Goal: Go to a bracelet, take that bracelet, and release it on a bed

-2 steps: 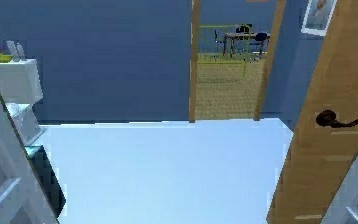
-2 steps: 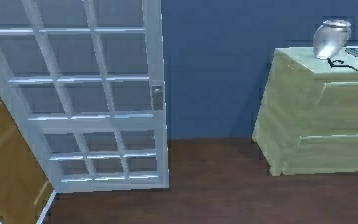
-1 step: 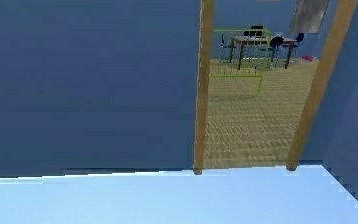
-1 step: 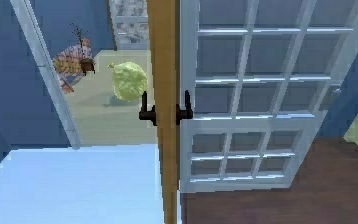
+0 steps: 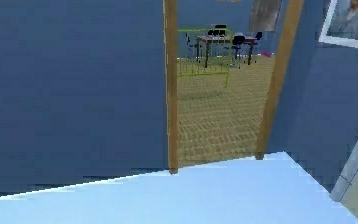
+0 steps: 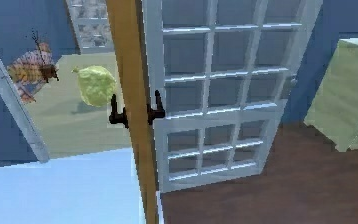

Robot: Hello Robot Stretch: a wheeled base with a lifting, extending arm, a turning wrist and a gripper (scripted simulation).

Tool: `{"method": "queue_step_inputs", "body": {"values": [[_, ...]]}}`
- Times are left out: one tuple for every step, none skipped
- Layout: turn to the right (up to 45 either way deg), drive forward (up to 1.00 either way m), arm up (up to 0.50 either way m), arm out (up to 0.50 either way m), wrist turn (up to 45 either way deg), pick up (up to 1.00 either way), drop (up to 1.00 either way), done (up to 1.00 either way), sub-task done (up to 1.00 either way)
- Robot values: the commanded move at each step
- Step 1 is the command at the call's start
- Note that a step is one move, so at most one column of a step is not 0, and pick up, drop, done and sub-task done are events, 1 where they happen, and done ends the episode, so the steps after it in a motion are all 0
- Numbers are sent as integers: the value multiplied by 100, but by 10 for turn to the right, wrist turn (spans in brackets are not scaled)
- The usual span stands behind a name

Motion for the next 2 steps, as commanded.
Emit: {"method": "queue_step_inputs", "body": {"values": [[0,35,0,0,0,0,0,0,0],[450,0,0,0,0,0,0,0,0]]}}
